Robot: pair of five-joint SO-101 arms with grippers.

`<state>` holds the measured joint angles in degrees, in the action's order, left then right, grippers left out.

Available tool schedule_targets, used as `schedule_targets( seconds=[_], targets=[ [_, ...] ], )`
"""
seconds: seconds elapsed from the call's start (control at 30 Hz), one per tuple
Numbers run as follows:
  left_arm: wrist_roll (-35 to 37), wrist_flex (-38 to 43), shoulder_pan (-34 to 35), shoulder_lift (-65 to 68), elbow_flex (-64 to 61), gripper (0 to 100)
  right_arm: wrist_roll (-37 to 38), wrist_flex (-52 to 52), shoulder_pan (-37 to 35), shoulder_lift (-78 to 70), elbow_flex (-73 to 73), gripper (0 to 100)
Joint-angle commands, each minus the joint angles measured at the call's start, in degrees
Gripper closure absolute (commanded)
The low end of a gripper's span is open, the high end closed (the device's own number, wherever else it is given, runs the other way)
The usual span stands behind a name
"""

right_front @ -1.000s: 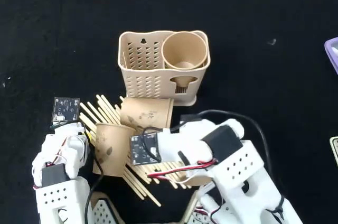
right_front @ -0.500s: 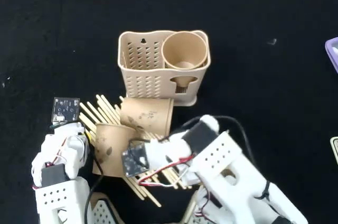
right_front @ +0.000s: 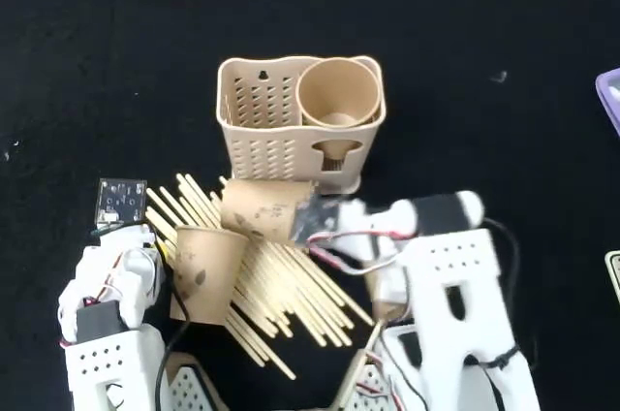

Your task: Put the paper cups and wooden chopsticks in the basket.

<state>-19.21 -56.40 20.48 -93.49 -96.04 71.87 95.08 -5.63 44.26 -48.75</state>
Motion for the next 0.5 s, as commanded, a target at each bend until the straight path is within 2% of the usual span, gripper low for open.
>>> schedule_targets(
  seconds=[0.0, 0.2, 0.33, 0.4, 0.47],
  targets=[
    [-0.26, -0.09, 0.13, -0.35, -1.89, 80, 1.05, -5.19, 8.97, 0.04, 1.89, 62.1],
    [-0.26, -0.09, 0.22, -0.35, -1.89, 80, 0.88, -7.82, 20.57, 0.13, 7.69, 62.0],
    [-0.26, -0.09, 0.22, -0.35, -1.89, 80, -0.26, -7.56, 23.30, 0.22, 11.12, 62.0],
    [-0.26, -0.09, 0.22, -0.35, -1.89, 80, -5.19, -7.03, 23.47, 0.22, 12.62, 62.0],
    [-0.26, -0.09, 0.22, -0.35, -1.89, 80, -13.36, -4.48, 23.30, 0.22, 15.52, 62.0]
  ],
)
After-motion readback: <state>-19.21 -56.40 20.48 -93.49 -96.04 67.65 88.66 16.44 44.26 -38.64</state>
